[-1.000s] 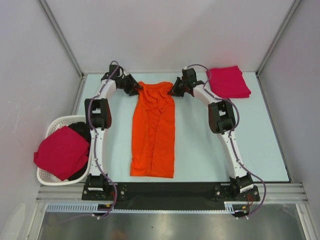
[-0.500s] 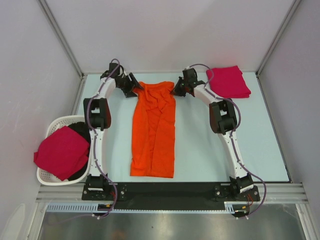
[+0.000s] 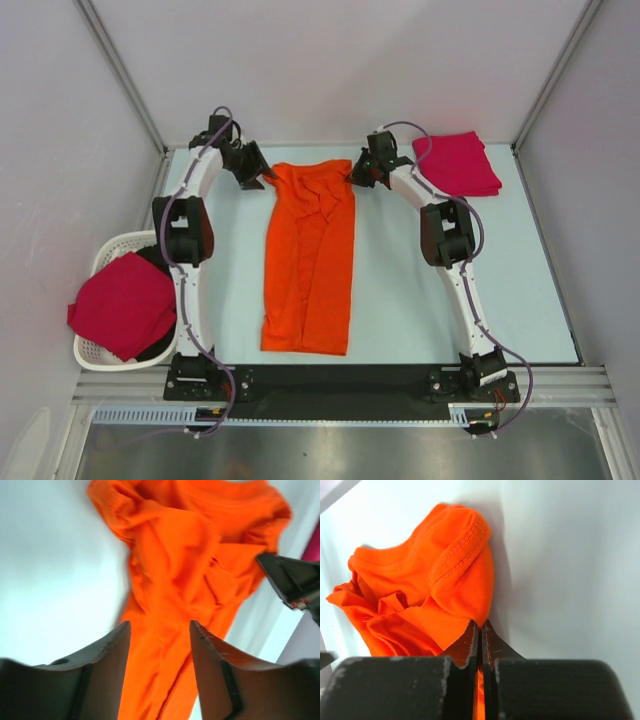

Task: Fold and stack the t-shirts
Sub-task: Rotate the tshirt 90 degrees

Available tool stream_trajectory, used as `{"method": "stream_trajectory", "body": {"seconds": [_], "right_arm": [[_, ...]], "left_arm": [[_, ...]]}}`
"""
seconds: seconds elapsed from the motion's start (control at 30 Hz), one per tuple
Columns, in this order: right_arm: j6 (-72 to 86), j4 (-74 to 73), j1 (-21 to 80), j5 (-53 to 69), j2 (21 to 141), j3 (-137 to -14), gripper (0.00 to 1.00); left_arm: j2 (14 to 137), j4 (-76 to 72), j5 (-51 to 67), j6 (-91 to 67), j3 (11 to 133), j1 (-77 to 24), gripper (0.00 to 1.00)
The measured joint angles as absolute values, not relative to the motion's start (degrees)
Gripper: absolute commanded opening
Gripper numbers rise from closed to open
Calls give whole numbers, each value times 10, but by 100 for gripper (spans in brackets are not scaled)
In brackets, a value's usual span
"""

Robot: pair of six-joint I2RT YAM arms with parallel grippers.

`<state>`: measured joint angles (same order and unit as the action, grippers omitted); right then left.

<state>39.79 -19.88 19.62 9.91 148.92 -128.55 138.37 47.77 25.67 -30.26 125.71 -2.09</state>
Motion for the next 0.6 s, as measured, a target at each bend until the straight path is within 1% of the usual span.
{"method": "stream_trajectory", "body": {"seconds": [0.03,0.07,0.3,0.6], "right_arm": [[397,-201,195,99,1489,-1289,0],[397,-203,194,99,1489,-1292,0],[394,-208,189,102,1489,-1302,0],[394,-208,189,121,1496,-1303,0]], "left_arm": [[1371,478,257,-301,1255,-22,4],[1357,478,256,-302,1252,-23,0],[1277,468,266,-295,1203,-45,0],[1309,475,272,-279,1155,-119,0]]}}
